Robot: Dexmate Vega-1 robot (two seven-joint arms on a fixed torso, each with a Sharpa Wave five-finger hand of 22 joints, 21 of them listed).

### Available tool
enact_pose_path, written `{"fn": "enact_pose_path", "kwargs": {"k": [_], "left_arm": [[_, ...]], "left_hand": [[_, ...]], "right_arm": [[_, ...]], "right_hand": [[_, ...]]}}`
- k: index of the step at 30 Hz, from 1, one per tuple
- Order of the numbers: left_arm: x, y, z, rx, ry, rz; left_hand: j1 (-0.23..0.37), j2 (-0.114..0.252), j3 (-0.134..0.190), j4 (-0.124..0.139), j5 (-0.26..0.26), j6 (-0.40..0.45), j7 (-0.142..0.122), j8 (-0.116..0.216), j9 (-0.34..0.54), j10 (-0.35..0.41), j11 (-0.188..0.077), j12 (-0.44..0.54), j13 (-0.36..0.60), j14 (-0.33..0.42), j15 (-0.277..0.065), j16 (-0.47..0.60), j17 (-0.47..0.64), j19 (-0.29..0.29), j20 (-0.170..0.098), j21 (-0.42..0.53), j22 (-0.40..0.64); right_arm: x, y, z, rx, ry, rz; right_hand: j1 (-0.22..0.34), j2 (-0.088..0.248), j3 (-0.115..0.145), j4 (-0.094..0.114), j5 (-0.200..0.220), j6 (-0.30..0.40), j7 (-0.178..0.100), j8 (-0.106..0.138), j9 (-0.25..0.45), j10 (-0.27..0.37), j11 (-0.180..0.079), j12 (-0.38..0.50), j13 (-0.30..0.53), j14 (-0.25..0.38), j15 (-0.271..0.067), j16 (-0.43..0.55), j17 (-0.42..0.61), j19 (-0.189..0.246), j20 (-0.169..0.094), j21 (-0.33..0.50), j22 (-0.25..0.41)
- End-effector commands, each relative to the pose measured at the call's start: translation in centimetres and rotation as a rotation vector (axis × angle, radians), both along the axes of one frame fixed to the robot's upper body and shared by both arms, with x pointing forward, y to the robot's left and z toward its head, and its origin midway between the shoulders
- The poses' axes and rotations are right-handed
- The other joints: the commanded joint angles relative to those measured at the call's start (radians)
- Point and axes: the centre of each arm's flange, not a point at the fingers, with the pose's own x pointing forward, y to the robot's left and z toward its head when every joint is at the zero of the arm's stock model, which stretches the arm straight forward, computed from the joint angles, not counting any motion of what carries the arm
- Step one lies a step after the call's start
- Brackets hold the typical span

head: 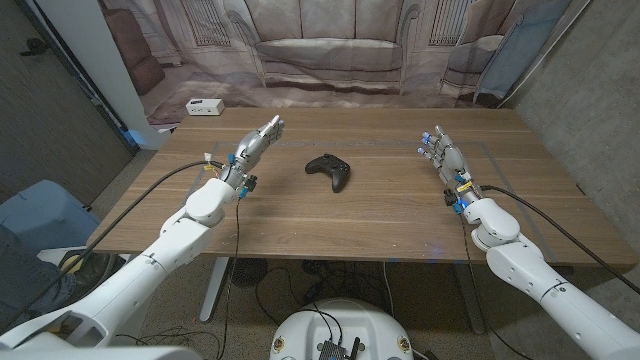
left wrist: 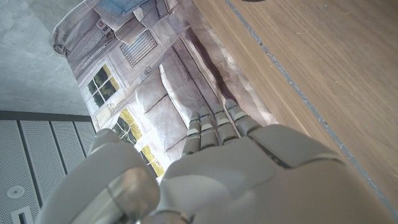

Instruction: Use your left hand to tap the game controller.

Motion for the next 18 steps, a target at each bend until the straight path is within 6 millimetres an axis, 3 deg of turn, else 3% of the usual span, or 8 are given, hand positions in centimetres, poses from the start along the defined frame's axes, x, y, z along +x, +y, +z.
{"fn": "enact_pose_path", "kwargs": {"k": [1,18], "left_arm": [[-0.18,0.72,-0.86,-0.069,0.026,-0.032],[-0.24,0.57,-1.64,-0.084,0.049,-0.027]], "left_hand": [[0.003,-0.009,-0.005,0.0,-0.004,0.001,0.0,-0.001,-0.001,0.007,0.001,-0.002,0.002,0.006,0.004,0.0,0.003,0.003,0.005,-0.003,0.002],[0.001,-0.009,-0.007,0.0,-0.004,0.008,-0.002,0.002,-0.001,0.011,-0.001,-0.001,0.002,0.009,0.003,0.001,0.003,0.003,0.008,-0.004,0.002]], "right_arm": [[0.37,-0.18,-0.29,0.026,0.004,0.006],[0.63,-0.54,-0.49,0.032,0.016,0.012]], "right_hand": [[0.004,-0.004,0.002,-0.006,0.001,0.001,0.008,0.0,0.001,0.004,0.006,0.0,0.004,-0.002,0.008,0.0,0.003,-0.001,-0.008,0.0,0.002],[0.007,0.001,0.004,-0.006,0.002,0.0,0.008,-0.001,0.001,0.005,0.005,0.001,0.004,-0.002,0.009,0.0,0.003,-0.003,-0.005,0.0,0.002]]}}
